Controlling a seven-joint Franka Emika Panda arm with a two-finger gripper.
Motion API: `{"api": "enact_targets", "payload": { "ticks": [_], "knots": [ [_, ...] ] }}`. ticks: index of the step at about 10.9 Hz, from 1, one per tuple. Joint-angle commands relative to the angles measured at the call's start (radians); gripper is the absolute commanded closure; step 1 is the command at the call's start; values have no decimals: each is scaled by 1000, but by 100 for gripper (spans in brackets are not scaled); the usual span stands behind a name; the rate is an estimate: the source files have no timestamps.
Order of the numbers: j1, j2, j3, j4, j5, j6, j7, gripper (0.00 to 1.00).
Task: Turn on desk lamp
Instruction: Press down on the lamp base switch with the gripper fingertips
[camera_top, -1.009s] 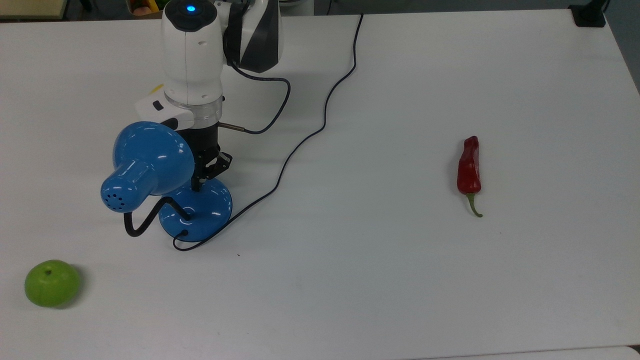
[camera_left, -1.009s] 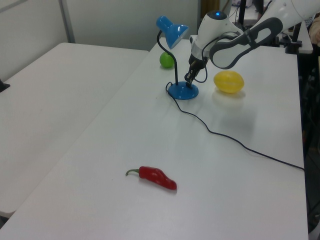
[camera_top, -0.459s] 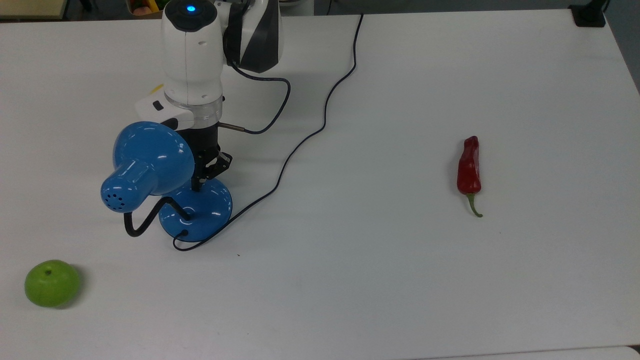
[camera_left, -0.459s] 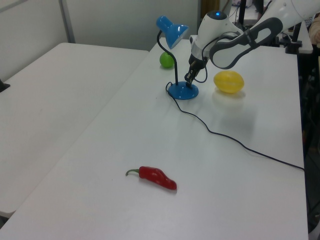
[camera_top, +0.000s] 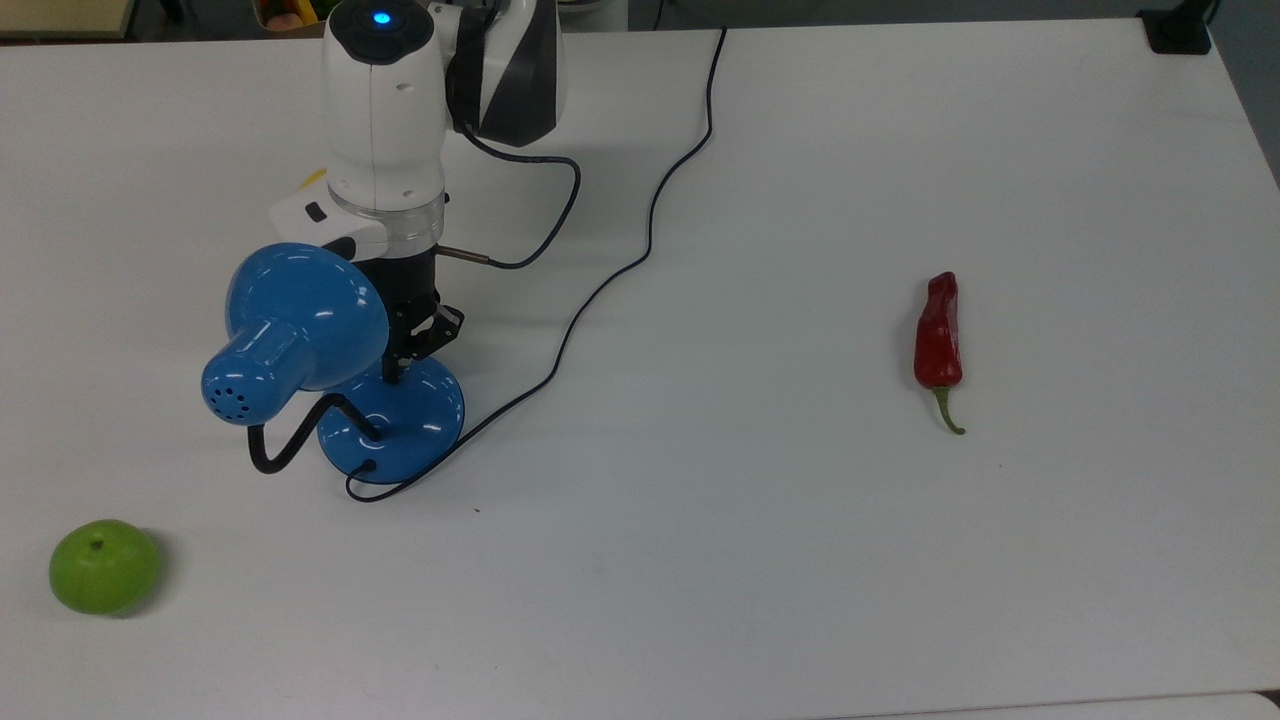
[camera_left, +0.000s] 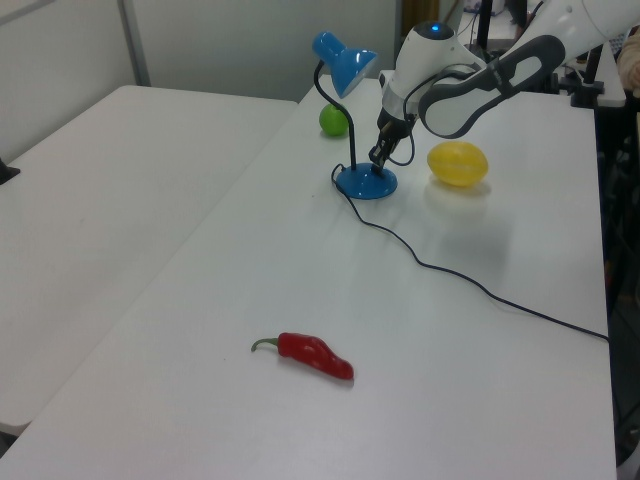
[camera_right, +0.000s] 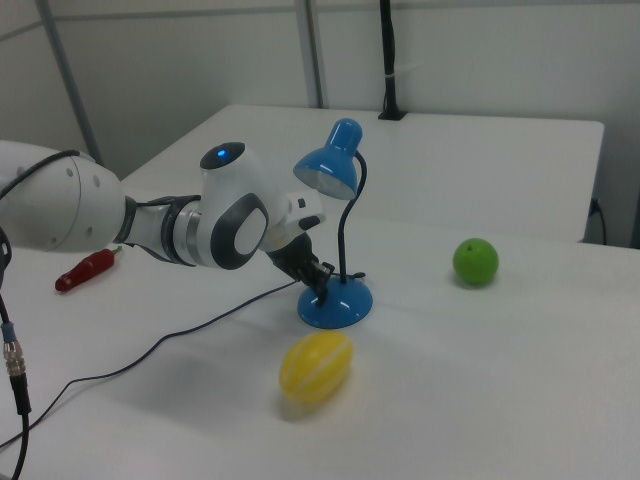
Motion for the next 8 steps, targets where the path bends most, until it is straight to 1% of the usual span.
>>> {"api": "enact_targets", "payload": {
  "ticks": [1,5,7,8],
  "knots": [
    [-24,49,1,-6,-19,45,-27,100],
    [-23,47,1,-6,-19,37,-24,100],
    [-14,3,1,-15,-19,10,-19,100],
    [-8,-32,3,-14,-19,-76,-17,100]
  ]
}}
